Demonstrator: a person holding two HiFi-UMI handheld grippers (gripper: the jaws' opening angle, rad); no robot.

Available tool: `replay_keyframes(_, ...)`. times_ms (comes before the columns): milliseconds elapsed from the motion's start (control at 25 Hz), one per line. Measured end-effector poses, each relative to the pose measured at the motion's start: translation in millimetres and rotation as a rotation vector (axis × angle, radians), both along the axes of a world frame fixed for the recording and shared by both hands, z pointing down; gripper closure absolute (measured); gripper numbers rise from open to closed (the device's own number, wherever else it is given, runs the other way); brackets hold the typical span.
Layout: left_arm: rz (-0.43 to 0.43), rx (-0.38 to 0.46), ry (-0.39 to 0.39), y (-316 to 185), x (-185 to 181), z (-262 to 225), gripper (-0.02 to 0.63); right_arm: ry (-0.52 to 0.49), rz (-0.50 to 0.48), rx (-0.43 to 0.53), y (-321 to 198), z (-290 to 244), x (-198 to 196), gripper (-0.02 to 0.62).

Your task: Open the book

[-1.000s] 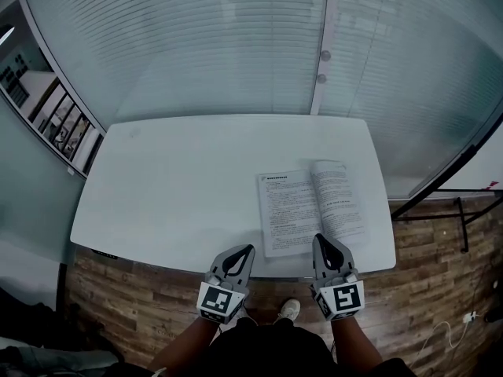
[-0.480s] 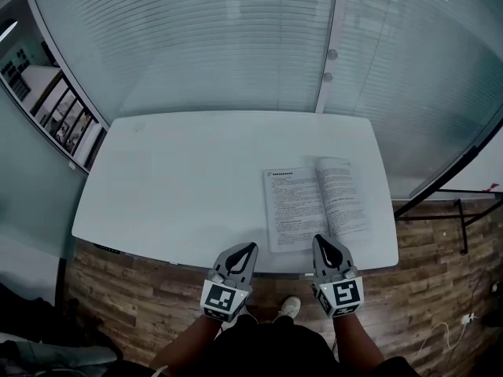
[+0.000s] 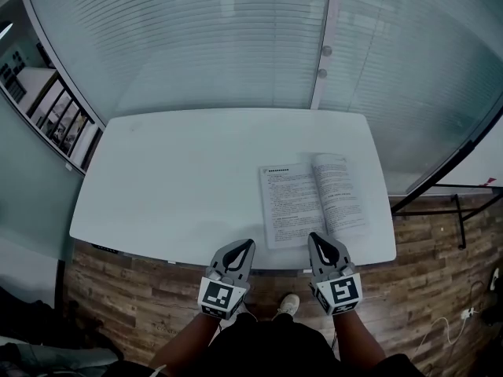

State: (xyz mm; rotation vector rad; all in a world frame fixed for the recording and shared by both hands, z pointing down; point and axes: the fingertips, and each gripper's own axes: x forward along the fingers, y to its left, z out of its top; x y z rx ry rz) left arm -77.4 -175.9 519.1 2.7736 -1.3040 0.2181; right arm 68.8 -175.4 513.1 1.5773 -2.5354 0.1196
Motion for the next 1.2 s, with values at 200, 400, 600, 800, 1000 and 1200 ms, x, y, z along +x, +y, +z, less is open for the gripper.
replay_keyframes(200,0.013,-0.002,-0.001,2.2,4.4,2.2,0.594,0.001,0.001,0.026,0.3,-2.8,2.4,0.591)
replay_keyframes(400,0.021,0.002,-0.004,2.4,7.2,1.1,0.594,-0.003,0.011,0.035,-0.7,-1.9,4.2,0.591)
replay_keyframes(600,0.023,0.003,-0.006,1.5,7.0,-0.4,0.594,0.006,0.014,0.012,-0.4,-0.4,3.8,0.591)
replay_keyframes(800,0.024,-0.002,-0.002,0.4,9.2,1.1,0.594,0.003,0.011,0.034,-3.7,-3.3,4.5,0.591)
replay_keyframes(1000,0.026,-0.004,-0.004,0.5,6.2,0.8,0.594,0.003,0.011,0.039,-4.3,-2.6,0.9,0.591)
replay_keyframes(1200,0.031,0.005,-0.020,-1.8,5.9,-0.7,0.594,0.010,0.008,0.039,-4.5,-6.3,0.7,0.591)
